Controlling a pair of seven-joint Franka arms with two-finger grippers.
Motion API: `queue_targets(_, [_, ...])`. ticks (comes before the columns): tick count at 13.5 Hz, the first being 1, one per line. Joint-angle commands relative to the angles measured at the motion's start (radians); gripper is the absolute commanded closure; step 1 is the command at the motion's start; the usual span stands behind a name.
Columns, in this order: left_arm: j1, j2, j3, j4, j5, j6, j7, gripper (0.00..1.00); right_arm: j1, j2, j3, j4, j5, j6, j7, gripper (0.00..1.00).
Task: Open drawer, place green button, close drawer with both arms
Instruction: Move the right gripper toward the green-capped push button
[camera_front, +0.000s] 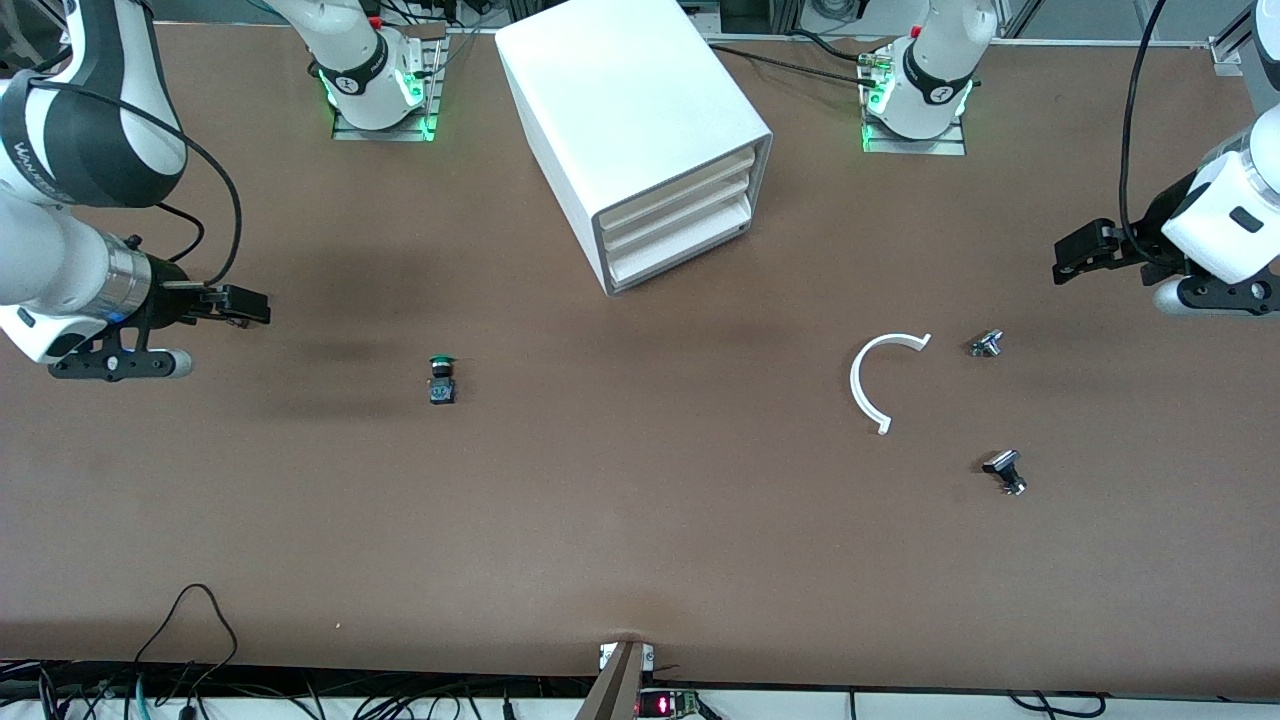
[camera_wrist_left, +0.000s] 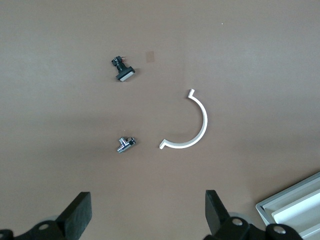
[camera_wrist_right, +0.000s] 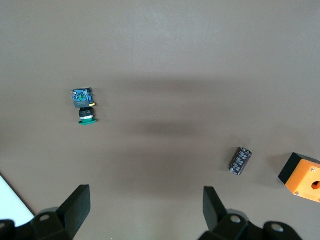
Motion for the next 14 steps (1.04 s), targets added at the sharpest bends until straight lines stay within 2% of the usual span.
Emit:
queue_targets(1, [0.009, -0.002, -0.007, 0.015, 0.003, -0.02, 0.005, 0.0, 0.0, 0.003, -0.004, -0.011, -0.002, 0.015, 0.009, 0.0])
queue_targets(11, [0.009, -0.002, -0.007, 0.015, 0.003, -0.02, 0.005, 0.0, 0.001, 0.036, -0.004, -0.02, 0.007, 0.056, 0.011, 0.0])
queue_targets(14, [0.009, -0.002, -0.007, 0.015, 0.003, -0.02, 0.005, 0.0, 0.009, 0.044, -0.002, -0.064, 0.015, 0.12, 0.011, 0.0])
